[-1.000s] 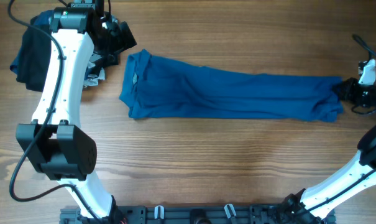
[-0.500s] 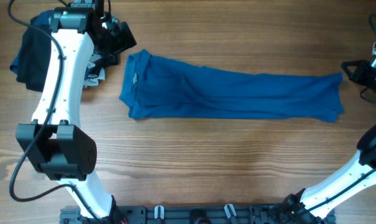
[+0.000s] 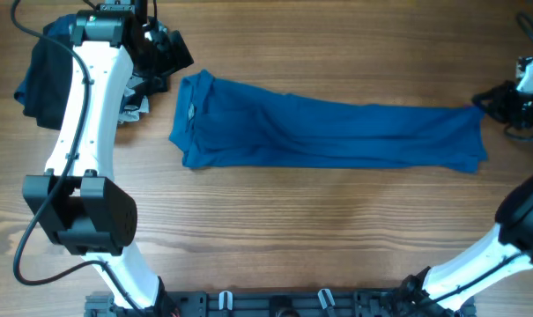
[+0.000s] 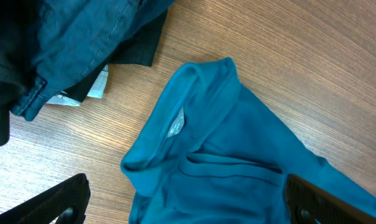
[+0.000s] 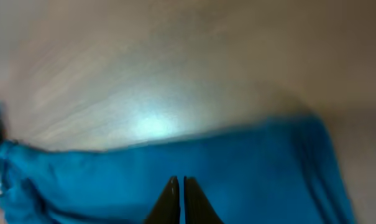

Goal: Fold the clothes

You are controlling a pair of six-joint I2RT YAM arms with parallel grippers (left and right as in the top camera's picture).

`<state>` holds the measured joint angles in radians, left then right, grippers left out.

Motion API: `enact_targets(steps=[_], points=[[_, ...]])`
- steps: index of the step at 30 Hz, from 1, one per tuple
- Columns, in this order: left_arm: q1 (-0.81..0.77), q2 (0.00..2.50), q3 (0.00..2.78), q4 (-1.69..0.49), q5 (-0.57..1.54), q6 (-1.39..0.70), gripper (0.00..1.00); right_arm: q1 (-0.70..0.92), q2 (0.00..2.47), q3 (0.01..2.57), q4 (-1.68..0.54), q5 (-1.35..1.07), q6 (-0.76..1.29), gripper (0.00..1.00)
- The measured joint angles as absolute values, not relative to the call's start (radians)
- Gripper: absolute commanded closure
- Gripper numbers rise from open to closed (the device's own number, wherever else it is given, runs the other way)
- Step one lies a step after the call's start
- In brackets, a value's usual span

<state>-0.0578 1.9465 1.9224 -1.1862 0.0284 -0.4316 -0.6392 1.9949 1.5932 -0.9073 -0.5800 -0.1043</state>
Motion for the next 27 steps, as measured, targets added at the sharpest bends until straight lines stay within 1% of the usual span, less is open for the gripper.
enact_targets(steps=[2,7,11,14,16,18,20,23,27], points=[[-0.058,1.946,1.922,-1.186,0.028,-0.432,0.0,-0.64,1.973,1.589,-0.929,-0.484,-0.047,0.96],[-0.058,1.946,1.922,-1.186,0.028,-0.432,0.0,-0.616,1.975,1.469,-0.793,-0.539,-0.069,0.96],[-0.058,1.946,1.922,-1.186,0.028,-0.432,0.0,-0.534,1.996,1.351,-0.7,-0.567,-0.092,0.96],[-0.058,1.946,1.922,-1.186,0.028,-0.432,0.0,-0.489,2.005,1.29,-0.695,-0.477,-0.045,0.96],[-0.058,1.946,1.922,-1.186,0.028,-0.432,0.0,-0.488,2.008,1.266,-0.701,-0.37,0.011,0.96],[-0.058,1.946,1.922,-1.186,0.028,-0.432,0.0,-0.493,2.003,1.262,-0.704,-0.326,0.06,0.96],[-0.058,1.946,1.922,-1.186,0.028,-0.432,0.0,-0.492,1.993,1.244,-0.677,-0.308,0.088,0.96],[-0.058,1.946,1.922,-1.186,0.028,-0.432,0.0,-0.492,1.95,1.163,-0.577,-0.305,0.129,0.96],[-0.058,1.946,1.922,-1.186,0.028,-0.432,0.0,-0.492,1.937,1.141,-0.554,-0.308,0.134,0.95]])
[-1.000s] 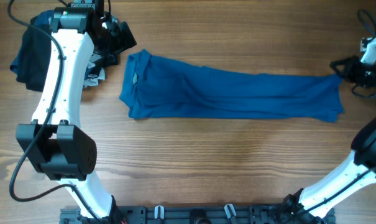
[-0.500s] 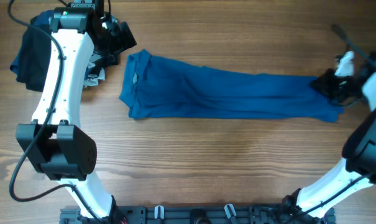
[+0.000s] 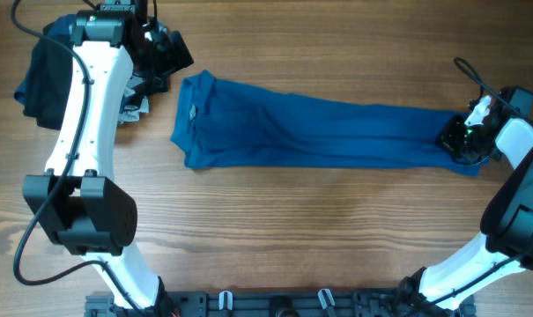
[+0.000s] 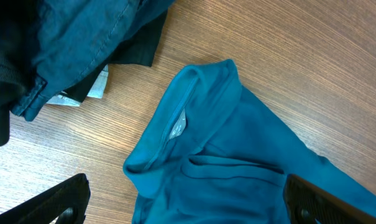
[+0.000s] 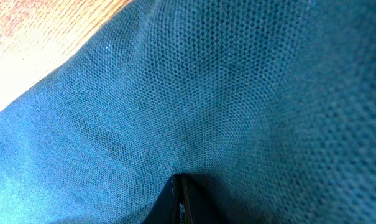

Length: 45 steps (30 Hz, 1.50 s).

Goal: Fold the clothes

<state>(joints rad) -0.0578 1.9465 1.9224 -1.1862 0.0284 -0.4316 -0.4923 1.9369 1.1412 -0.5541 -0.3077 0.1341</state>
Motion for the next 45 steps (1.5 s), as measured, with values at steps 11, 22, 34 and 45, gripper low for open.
enact_targets(steps=[11,22,34,45], points=[[-0.058,1.946,1.922,-1.187,0.028,-0.432,0.0,-0.505,1.772,1.346,-0.785,-0.364,0.022,0.96],[-0.058,1.947,1.919,-1.014,0.033,-0.432,0.0,-0.506,1.736,1.364,-0.651,-0.146,0.003,0.0],[-0.216,2.004,1.919,-0.939,0.233,-0.438,0.62,-0.506,1.736,1.364,-0.65,-0.068,-0.001,0.0],[-0.478,2.214,1.919,-0.996,0.033,-0.645,0.51,-0.506,1.736,1.364,-0.649,-0.066,-0.001,0.0]])
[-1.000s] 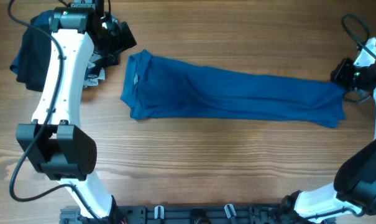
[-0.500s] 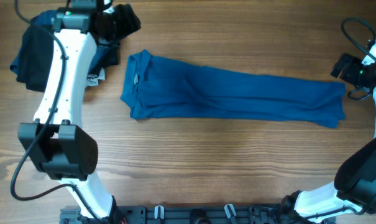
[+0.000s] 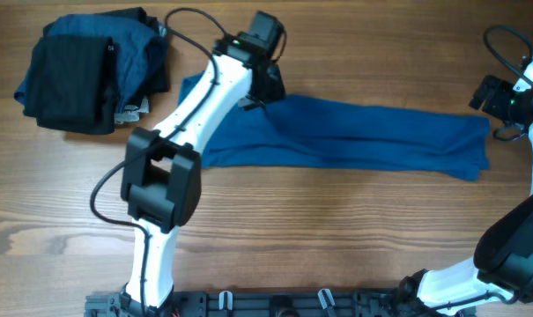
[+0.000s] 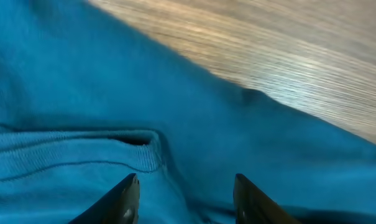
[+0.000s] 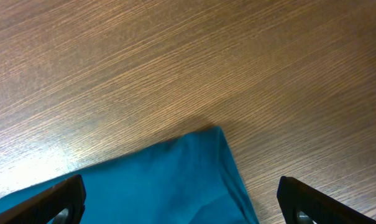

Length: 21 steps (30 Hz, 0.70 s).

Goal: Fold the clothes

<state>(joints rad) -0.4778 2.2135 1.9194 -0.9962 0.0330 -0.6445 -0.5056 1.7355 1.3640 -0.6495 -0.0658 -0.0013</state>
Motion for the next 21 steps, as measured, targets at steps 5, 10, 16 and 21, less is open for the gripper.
enact_targets(steps=[5,10,16,21], points=[[-0.482,2.268,1.919,-1.031,-0.042,-0.708,0.48,-0.506,1.736,1.364,-0.649,-0.066,-0.001,0.0],[-0.48,2.314,1.919,-1.029,-0.06,-0.732,0.95,-0.506,1.736,1.364,-0.649,-0.066,-0.001,0.0],[-0.48,2.326,1.919,-1.105,-0.064,-0.747,0.96,-0.506,1.736,1.364,-0.649,-0.066,-0.001,0.01],[-0.48,2.325,1.919,-1.219,-0.064,-0.747,0.96,-0.506,1.736,1.364,-0.649,-0.066,-0.001,0.0]])
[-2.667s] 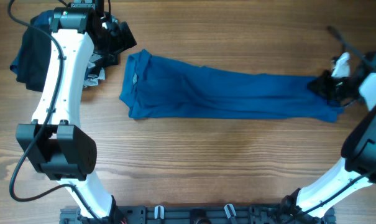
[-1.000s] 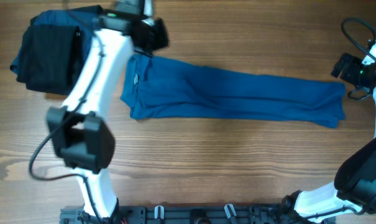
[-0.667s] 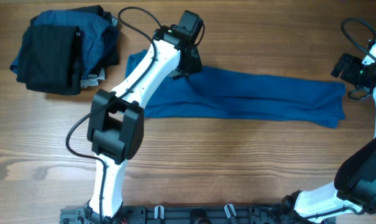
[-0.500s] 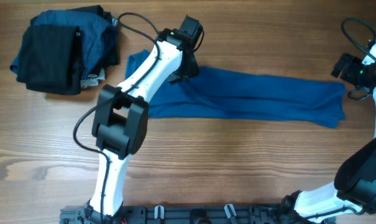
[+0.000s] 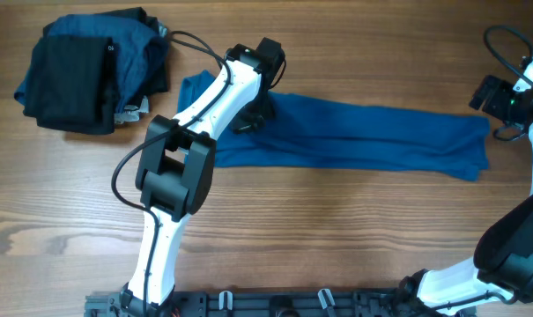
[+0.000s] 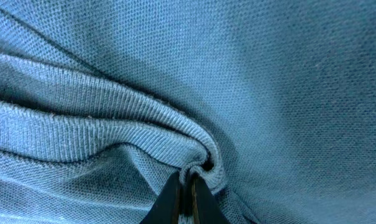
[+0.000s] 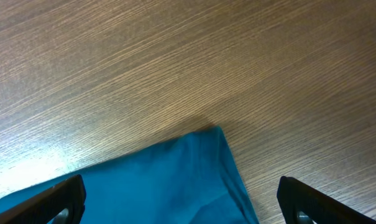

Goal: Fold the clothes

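A long blue garment (image 5: 363, 136) lies stretched across the table, its ribbed edge bunched at the left. My left gripper (image 5: 252, 119) is down on that left part. In the left wrist view the left gripper (image 6: 188, 186) is shut on a ribbed fold (image 6: 113, 134) of the blue cloth. My right gripper (image 5: 497, 93) hangs open just beyond the garment's right end. The right wrist view has the right gripper (image 7: 181, 202) spread wide over the garment's far right corner (image 7: 200, 162), holding nothing.
A pile of dark blue and black clothes (image 5: 81, 66) sits at the back left of the wooden table (image 5: 275, 229). The left arm (image 5: 196, 114) reaches across the garment's left end. A black cable (image 5: 504, 35) loops by the right arm.
My left gripper was open just above the ribbed edge; now it is down and shut on a fold of that edge. The right gripper has stayed open in the same place.
At first my left gripper hung open by the clothes pile while the right was shut at the garment's right end. Then the right was pressed shut into that end. Later it was open and clear, and the left was open over the garment's left part, where it now grips.
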You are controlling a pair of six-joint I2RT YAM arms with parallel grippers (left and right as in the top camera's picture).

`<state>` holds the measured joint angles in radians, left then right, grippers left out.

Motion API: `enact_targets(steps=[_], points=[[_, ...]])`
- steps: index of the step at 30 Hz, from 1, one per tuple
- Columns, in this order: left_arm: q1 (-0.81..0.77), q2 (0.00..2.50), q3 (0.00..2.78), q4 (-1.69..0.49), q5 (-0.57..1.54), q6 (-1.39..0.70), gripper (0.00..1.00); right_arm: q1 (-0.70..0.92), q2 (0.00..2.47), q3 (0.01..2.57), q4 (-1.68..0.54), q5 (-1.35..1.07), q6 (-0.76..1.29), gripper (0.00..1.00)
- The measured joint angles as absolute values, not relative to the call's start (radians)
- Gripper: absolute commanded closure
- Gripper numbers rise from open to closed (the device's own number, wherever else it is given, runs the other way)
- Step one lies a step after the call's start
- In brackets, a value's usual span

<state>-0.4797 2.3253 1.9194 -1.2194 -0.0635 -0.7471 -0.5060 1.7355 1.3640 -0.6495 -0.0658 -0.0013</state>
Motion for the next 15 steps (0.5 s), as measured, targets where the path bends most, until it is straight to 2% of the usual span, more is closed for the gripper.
enact_targets(steps=[12,15], points=[[-0.48,2.315,1.919,-1.378,-0.068,-0.747,0.96,-0.506,1.736,1.364,-0.649,-0.066,-0.001,0.0],[-0.48,2.315,1.919,-1.383,-0.071,-0.747,0.93,-0.506,1.736,1.364,-0.649,-0.066,-0.001,0.0]])
